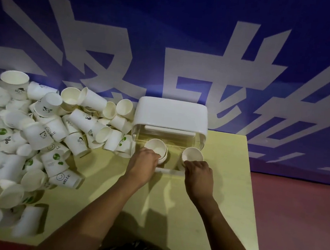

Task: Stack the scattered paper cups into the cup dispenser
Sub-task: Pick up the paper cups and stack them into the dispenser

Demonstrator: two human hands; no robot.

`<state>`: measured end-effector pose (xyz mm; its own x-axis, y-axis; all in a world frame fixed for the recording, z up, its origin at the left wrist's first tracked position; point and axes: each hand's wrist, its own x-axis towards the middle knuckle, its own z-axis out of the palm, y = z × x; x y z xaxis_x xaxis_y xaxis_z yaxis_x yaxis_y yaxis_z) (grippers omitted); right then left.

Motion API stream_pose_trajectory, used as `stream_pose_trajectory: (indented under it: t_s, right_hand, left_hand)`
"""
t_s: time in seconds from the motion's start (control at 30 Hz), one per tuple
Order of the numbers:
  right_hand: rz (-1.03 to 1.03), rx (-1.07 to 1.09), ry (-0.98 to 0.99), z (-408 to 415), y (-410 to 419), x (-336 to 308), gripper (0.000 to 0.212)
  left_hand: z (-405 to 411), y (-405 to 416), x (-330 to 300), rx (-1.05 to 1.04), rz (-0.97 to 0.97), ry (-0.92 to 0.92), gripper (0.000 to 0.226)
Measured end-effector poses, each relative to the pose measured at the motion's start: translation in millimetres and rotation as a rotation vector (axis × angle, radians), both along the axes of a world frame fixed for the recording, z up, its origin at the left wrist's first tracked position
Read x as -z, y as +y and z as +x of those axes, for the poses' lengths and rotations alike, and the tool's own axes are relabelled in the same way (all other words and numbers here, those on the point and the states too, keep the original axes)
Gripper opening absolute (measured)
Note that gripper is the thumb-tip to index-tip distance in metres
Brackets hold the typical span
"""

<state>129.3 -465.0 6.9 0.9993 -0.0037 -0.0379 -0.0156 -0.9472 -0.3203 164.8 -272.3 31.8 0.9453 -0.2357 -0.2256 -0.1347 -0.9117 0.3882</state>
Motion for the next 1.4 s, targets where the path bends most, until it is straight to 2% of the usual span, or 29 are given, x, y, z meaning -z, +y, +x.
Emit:
stream_pose_trajectory:
  t_s: [0.2,0.33,0.43,0.6,0.7,0.77,0.83,1.0,1.17,1.27,1.4]
  right_hand:
    - [-0.043,-0.071,0.066,10,-6,19,0.025]
    - [-0.068,-0.090,0.092,16,-5,24,0.026]
    - [-0.080,-0.095,0.108,15,-3,24,0.025]
    - [0.061,-0.023,-0.089,3,16,9,0.025]
    - [0.195,-0.120,-0.154,-5,47,1,0.017]
    - [0.279,-0.184,-0.089,-10,74,0,0.019]
    - [0.335,-0.248,0.058,-16,101,4,0.020]
    - [0.328,-0.378,0.360,-26,165,23,0.029]
    - [0.248,-0.560,0.457,-23,234,36,0.036]
    - [0.232,-0.587,0.481,-17,279,43,0.044]
    - [0.189,-0.606,0.458,-7,331,57,0.052]
  left_hand:
    - [0,-7,17,-0.016,0.050,0.097,0.034]
    - [1,-6,25,-0.038,0.030,0.062,0.031]
    - [-2,-1,25,-0.080,-0.100,-0.026,0.030]
    - [-21,34,16,-0.231,-0.265,-0.219,0.021]
    - [-39,76,23,-0.397,-0.244,-0.181,0.019]
    - [-52,108,31,-0.526,-0.226,-0.110,0.022]
    - [-63,139,38,-0.631,-0.205,-0.062,0.025]
    - [-80,210,43,-0.810,-0.119,-0.061,0.031]
    - [-94,266,45,-0.855,0.001,-0.070,0.038]
    - [-101,289,55,-0.794,0.020,0.017,0.039]
    - [-102,307,66,-0.748,-0.019,0.190,0.015]
